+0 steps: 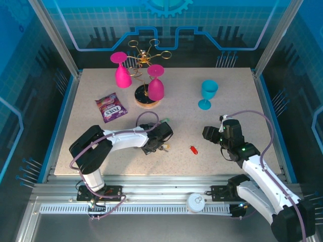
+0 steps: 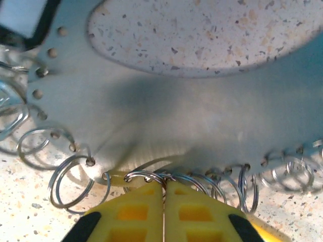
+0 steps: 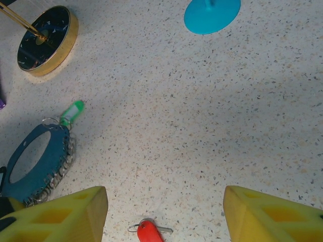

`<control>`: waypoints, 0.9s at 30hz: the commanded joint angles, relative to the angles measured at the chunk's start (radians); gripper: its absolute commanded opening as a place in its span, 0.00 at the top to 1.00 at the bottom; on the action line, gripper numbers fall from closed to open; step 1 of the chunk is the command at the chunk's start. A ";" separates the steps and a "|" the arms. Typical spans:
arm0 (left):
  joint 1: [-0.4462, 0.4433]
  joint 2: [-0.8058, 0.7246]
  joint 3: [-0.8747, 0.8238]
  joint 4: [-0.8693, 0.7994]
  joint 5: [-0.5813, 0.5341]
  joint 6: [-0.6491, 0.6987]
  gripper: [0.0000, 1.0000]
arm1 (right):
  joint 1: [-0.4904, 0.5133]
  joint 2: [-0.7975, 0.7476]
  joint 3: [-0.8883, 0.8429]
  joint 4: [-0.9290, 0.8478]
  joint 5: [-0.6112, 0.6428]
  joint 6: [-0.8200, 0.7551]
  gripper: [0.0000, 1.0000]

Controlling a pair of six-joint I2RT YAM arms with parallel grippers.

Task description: Put the keys on the keyring

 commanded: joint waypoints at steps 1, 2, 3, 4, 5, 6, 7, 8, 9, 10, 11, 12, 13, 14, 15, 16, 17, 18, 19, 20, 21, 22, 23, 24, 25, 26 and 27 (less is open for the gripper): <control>0.009 0.012 -0.057 -0.131 0.001 0.024 1.00 | 0.000 -0.014 -0.009 -0.025 0.011 0.018 0.37; 0.008 -0.005 -0.056 -0.144 -0.010 0.028 1.00 | 0.000 -0.013 -0.009 -0.024 0.010 0.019 0.37; 0.006 -0.022 -0.054 -0.155 -0.018 0.034 1.00 | 0.000 -0.012 -0.011 -0.022 0.011 0.019 0.37; 0.005 -0.039 -0.054 -0.164 -0.024 0.038 1.00 | 0.000 -0.012 -0.010 -0.022 0.012 0.021 0.37; 0.003 -0.053 -0.056 -0.172 -0.029 0.043 1.00 | 0.000 -0.011 -0.012 -0.021 0.009 0.021 0.37; 0.001 -0.067 -0.057 -0.177 -0.034 0.047 1.00 | 0.000 -0.011 -0.012 -0.021 0.010 0.022 0.37; 0.000 -0.081 -0.056 -0.181 -0.037 0.055 1.00 | -0.001 -0.011 -0.012 -0.021 0.010 0.023 0.37; -0.002 -0.093 -0.057 -0.187 -0.041 0.060 1.00 | 0.000 -0.012 -0.012 -0.020 0.008 0.024 0.37; -0.004 -0.107 -0.055 -0.191 -0.045 0.066 1.00 | 0.000 -0.011 -0.012 -0.020 0.009 0.024 0.37; -0.006 -0.120 -0.053 -0.195 -0.047 0.075 1.00 | -0.001 -0.011 -0.012 -0.021 0.008 0.024 0.37; -0.010 -0.133 -0.052 -0.197 -0.050 0.085 1.00 | 0.001 -0.011 -0.012 -0.022 0.008 0.023 0.37; -0.013 -0.148 -0.050 -0.201 -0.054 0.098 1.00 | 0.000 -0.012 -0.011 -0.022 0.008 0.023 0.37; -0.018 -0.164 -0.047 -0.201 -0.057 0.113 1.00 | 0.000 -0.013 -0.011 -0.023 0.009 0.023 0.37; -0.022 -0.179 -0.045 -0.204 -0.062 0.124 1.00 | 0.000 -0.015 -0.011 -0.023 0.009 0.022 0.37; -0.024 -0.196 -0.045 -0.206 -0.065 0.142 1.00 | 0.001 -0.015 -0.011 -0.023 0.006 0.021 0.37; -0.027 -0.213 -0.048 -0.203 -0.065 0.160 1.00 | 0.000 -0.015 -0.011 -0.022 0.006 0.021 0.37; -0.028 -0.228 -0.051 -0.202 -0.065 0.173 1.00 | 0.000 -0.015 -0.012 -0.021 0.002 0.019 0.37; -0.028 -0.247 -0.059 -0.200 -0.063 0.185 1.00 | 0.000 -0.016 -0.014 -0.017 -0.002 0.018 0.38; -0.027 -0.264 -0.068 -0.193 -0.064 0.194 1.00 | 0.000 -0.016 -0.015 -0.011 -0.008 0.018 0.38; -0.029 -0.277 -0.078 -0.183 -0.061 0.210 1.00 | 0.002 -0.014 -0.017 -0.005 -0.013 0.017 0.38; -0.028 -0.293 -0.088 -0.164 -0.054 0.228 1.00 | 0.002 -0.012 -0.018 0.002 -0.023 0.014 0.39; -0.027 -0.305 -0.096 -0.152 -0.047 0.238 1.00 | 0.002 -0.010 -0.017 0.012 -0.037 0.007 0.39; -0.029 -0.314 -0.102 -0.139 -0.041 0.250 1.00 | 0.004 -0.007 -0.016 0.022 -0.052 0.000 0.40; -0.027 -0.324 -0.106 -0.125 -0.030 0.262 1.00 | 0.007 -0.005 -0.015 0.041 -0.081 -0.017 0.41; -0.027 -0.330 -0.108 -0.114 -0.018 0.266 1.00 | 0.014 -0.001 -0.014 0.067 -0.118 -0.039 0.43; -0.025 -0.335 -0.111 -0.102 -0.006 0.264 1.00 | 0.024 0.003 -0.017 0.096 -0.157 -0.062 0.44; -0.022 -0.340 -0.113 -0.091 0.010 0.254 1.00 | 0.042 0.006 -0.020 0.136 -0.189 -0.089 0.44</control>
